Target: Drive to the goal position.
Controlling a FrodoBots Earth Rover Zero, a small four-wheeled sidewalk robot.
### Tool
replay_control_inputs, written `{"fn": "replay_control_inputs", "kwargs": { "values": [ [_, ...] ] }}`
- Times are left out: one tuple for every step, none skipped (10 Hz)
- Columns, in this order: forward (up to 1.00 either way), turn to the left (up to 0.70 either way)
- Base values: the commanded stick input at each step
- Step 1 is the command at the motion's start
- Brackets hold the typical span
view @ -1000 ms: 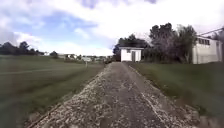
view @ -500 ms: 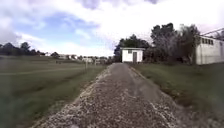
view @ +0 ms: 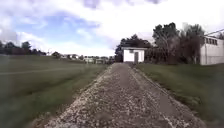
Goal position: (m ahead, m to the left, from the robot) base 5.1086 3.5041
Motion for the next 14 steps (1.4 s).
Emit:
{"fn": "replay_control_inputs", "kwargs": {
  "values": [
    [0.85,-0.34],
    [0.85,-0.34],
    [0.85,-0.34],
    [0.85,-0.21],
    [0.85,0.0],
    [0.85,0.0],
    [0.85,0.0],
    [0.85,0.0],
    [0.85,0.0],
    [0.85,0.0],
    [0.85,0.0],
    [0.85,0.0],
    [0.85,0.0],
    [0.85,0.0]
  ]
}}
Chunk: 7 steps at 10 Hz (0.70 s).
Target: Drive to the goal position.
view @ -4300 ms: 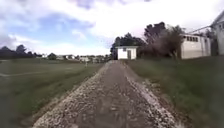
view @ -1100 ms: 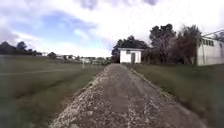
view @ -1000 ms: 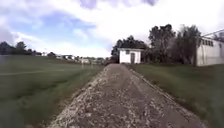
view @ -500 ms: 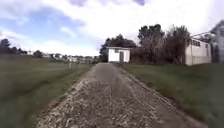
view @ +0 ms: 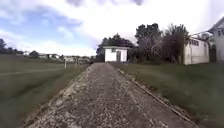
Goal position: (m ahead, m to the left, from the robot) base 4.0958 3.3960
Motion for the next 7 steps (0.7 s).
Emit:
{"fn": "replay_control_inputs", "kwargs": {
  "values": [
    [0.85,0.0],
    [0.85,0.0],
    [0.84,0.0],
    [0.84,0.0],
    [0.84,0.0],
    [0.84,0.0],
    [0.84,0.0]
  ]
}}
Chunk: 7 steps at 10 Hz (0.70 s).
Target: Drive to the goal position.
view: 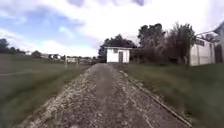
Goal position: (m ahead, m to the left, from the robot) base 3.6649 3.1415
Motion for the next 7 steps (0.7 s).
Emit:
{"fn": "replay_control_inputs", "kwargs": {
  "values": [
    [0.84,0.0],
    [0.84,0.0],
    [0.84,0.0],
    [0.84,0.0],
    [0.84,0.0],
    [0.84,0.0],
    [0.84,0.0]
  ]
}}
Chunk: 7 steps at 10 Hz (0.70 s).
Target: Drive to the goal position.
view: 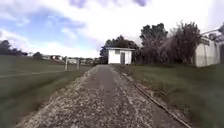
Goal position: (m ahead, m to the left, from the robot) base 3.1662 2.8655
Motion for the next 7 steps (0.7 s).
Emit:
{"fn": "replay_control_inputs", "kwargs": {
  "values": [
    [0.83,0.0],
    [0.83,0.0],
    [0.83,0.0],
    [0.83,0.0],
    [0.83,0.0],
    [0.79,0.0],
    [0.27,0.0]
  ]
}}
